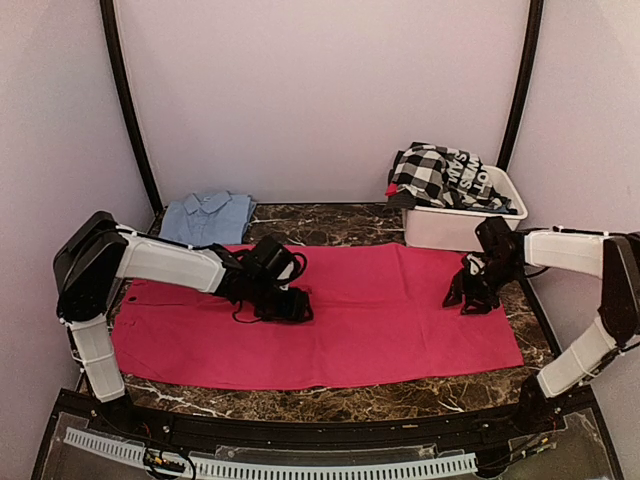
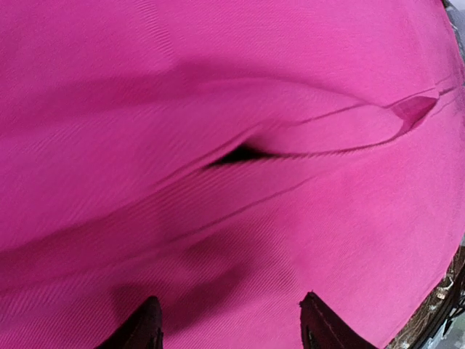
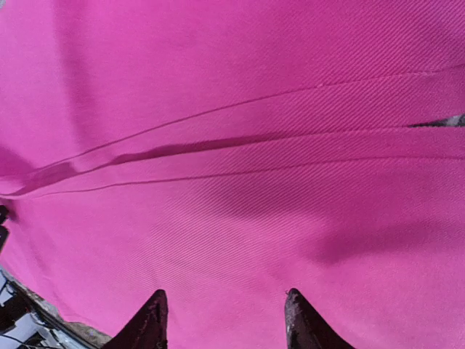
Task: Fold and stack the mixed laundry pile
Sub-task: Smooth out the flattened T-shirt at the center of the board.
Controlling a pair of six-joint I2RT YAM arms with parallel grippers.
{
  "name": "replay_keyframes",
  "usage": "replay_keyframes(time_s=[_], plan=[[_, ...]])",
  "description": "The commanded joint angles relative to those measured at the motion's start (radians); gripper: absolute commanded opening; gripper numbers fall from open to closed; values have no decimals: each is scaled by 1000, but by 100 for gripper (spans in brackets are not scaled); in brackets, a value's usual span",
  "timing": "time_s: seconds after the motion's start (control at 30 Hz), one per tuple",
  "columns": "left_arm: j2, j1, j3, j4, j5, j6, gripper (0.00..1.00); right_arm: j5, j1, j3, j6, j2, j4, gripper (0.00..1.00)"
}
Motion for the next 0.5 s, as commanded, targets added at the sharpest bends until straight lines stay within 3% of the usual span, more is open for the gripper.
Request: replay_keyframes(time_s=[0.0,0.07,0.2,0.33,0.47], plan=[[-253,17,-128,-102,-105,-110,68,-122,18,-80,76,-212,62,56],[-400,23,-205,-141,-170,-184,71,-172,69,-104,95,-264,90,59],[-710,76,-372,-292,-231,-414,71,-100,275,-88,57,-307,147,64],[-1041,133,-484,-583,-326,-693,76,-35,502,-29,-86,-254,288,65],[-1333,203,-517,-943,-383,-919,77,22,686,72,-256,-95,353,63]])
